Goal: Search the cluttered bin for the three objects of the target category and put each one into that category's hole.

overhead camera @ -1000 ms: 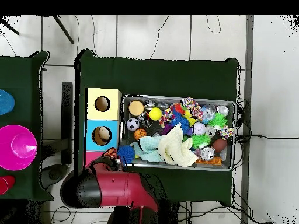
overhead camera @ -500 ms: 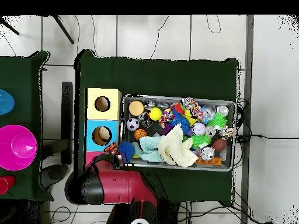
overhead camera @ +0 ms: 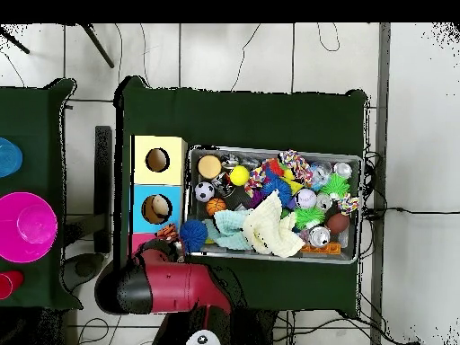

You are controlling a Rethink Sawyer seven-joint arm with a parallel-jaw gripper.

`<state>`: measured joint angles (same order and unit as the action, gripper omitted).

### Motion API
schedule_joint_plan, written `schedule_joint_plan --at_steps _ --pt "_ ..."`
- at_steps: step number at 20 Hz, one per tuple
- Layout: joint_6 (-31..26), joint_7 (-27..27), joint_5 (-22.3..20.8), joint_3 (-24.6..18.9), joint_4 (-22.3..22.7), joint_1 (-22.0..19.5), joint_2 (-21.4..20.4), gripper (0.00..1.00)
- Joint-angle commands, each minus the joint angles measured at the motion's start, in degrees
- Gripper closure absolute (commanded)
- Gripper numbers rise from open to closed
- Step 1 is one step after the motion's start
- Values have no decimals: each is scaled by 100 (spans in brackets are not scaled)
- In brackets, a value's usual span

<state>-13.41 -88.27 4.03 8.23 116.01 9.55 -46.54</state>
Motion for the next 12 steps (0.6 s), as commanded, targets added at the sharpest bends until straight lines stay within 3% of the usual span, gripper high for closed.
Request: schedule_joint_plan --at_steps 1,12 --pt "328 -1687 373 -68 385 123 160 100" --pt "379 -1897 377 62 648 379 38 100"
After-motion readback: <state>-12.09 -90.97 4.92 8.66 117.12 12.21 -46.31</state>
